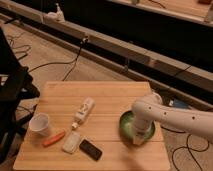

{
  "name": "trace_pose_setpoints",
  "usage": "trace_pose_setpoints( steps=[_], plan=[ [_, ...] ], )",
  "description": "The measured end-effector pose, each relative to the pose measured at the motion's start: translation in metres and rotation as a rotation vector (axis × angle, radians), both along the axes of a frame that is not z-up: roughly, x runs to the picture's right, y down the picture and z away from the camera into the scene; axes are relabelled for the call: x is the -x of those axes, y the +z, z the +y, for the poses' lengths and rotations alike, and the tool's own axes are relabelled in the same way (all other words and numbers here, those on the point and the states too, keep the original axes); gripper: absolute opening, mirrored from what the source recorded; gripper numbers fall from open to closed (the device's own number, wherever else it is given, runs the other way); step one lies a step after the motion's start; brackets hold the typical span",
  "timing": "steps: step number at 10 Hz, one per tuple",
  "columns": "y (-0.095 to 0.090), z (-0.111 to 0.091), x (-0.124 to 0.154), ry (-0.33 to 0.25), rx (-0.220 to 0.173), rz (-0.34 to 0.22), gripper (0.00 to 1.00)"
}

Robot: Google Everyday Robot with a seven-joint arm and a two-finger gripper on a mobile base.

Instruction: Drag the ceramic bowl in a circle

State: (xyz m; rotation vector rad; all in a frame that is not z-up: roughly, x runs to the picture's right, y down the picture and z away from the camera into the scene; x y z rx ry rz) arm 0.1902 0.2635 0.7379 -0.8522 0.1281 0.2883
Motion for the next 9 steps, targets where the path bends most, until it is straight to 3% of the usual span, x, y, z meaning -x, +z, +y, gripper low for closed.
trace_pose_setpoints(
  steps=[2, 4, 6, 9],
  plan=[
    [0.018, -0.015, -0.023, -0.013, 0.003, 0.067, 0.00],
    [0.045, -0.037, -0.023, -0.031, 0.001, 0.086, 0.00],
    [0.073, -0.056, 0.002, -0.056, -0.007, 0.044, 0.00],
    [0.094, -0.066, 0.066, -0.111, -0.017, -0.089, 0.00]
  ],
)
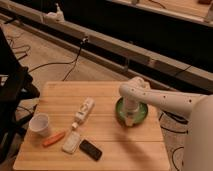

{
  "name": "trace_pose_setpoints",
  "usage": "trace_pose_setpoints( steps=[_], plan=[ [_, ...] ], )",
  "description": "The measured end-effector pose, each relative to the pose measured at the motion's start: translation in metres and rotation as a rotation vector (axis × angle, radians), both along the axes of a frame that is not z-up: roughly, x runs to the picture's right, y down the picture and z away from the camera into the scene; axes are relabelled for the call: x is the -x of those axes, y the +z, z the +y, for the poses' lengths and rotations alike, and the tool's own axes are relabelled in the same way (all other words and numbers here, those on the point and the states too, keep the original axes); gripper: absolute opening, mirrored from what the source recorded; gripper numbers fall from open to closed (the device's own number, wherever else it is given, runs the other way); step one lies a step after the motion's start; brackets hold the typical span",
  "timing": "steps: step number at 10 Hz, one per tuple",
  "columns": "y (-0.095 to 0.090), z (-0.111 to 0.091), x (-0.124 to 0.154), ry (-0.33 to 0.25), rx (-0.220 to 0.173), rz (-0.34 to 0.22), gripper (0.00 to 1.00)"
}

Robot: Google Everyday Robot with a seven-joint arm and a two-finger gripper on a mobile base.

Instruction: Drag the ceramic bowl in a circle

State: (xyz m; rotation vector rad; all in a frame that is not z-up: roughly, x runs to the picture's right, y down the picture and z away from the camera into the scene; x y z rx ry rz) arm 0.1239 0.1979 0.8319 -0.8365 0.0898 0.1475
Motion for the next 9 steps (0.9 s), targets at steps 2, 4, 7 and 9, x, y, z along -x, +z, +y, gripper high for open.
trace_pose_setpoints(
  steps=[2, 4, 7, 9],
  plan=[
    [-0.010, 0.004, 0.057, -0.075, -0.020, -0.128, 0.00],
    [-0.031, 0.017, 0.084, -0.130, -0.026, -0.202, 0.00],
    [-0.059, 0.038, 0.057, -0.147, -0.004, -0.148, 0.00],
    [-0.076, 0.040, 0.008, -0.118, -0.001, -0.024, 0.00]
  ],
)
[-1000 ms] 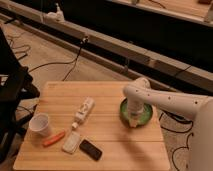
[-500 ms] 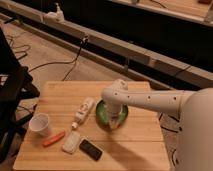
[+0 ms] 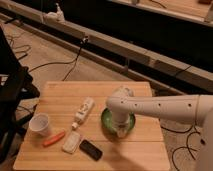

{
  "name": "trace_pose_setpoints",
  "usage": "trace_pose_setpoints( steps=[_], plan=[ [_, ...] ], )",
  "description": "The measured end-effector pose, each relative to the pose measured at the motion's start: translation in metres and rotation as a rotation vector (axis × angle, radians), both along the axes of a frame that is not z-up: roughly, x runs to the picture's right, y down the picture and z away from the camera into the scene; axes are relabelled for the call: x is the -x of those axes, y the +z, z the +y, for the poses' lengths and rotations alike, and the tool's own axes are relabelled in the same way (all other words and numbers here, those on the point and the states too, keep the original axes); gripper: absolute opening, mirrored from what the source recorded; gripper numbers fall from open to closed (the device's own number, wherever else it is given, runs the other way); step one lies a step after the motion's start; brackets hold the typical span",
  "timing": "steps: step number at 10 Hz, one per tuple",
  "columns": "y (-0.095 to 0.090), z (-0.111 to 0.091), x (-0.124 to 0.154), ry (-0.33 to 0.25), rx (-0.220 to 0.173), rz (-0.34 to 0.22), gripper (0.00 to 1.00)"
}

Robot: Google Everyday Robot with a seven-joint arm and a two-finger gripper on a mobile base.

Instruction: Drag the ceramic bowl in a circle

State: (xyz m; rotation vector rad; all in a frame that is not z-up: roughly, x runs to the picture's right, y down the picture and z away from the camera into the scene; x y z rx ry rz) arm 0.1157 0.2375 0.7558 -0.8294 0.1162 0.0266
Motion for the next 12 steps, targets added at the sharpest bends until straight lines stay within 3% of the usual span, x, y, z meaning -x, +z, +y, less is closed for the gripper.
trace_pose_setpoints(
  steps=[2, 3, 4, 7, 10, 12],
  plan=[
    [0.000, -0.018, -0.023, 0.012, -0.031, 0.060, 0.00],
    [0.010, -0.036, -0.027, 0.006, -0.060, 0.076, 0.00],
    [0.024, -0.054, -0.022, -0.005, -0.082, 0.069, 0.00],
    [0.051, -0.081, 0.012, -0.036, -0.112, 0.000, 0.00],
    [0.055, -0.077, 0.051, -0.040, -0.104, -0.090, 0.00],
    [0.038, -0.062, 0.067, -0.010, -0.080, -0.137, 0.00]
  ],
)
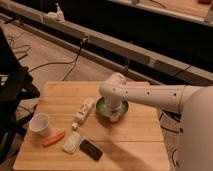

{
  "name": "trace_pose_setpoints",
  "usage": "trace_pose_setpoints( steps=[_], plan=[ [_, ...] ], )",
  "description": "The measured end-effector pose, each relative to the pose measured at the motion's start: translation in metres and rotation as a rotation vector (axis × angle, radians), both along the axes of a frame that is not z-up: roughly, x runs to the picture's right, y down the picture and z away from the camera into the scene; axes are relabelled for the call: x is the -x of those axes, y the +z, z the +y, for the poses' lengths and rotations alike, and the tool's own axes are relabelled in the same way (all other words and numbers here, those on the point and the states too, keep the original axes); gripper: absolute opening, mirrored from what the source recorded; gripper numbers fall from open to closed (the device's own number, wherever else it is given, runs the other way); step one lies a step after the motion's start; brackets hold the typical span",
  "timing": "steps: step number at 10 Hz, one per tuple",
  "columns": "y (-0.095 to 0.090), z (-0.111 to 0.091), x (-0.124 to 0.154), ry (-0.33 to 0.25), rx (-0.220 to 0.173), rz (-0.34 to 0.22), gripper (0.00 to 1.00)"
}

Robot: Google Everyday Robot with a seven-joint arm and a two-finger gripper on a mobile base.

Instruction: Drag the ceramic bowl in a circle

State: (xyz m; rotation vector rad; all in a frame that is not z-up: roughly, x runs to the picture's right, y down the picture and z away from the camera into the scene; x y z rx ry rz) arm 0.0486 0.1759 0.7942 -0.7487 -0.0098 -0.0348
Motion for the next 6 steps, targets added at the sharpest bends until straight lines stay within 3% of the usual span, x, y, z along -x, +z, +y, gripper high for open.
trace_pose_setpoints(
  steps=[2, 3, 4, 5, 6],
  plan=[
    [-0.020, 0.017, -0.008, 0.020, 0.023, -0.003, 0.00],
    [-0.028, 0.024, -0.021, 0.037, 0.036, 0.023, 0.00],
    [-0.029, 0.025, -0.024, 0.039, 0.037, 0.029, 0.00],
    [-0.042, 0.029, -0.070, 0.118, 0.056, 0.123, 0.04],
    [-0.043, 0.030, -0.073, 0.122, 0.060, 0.130, 0.07]
  ],
)
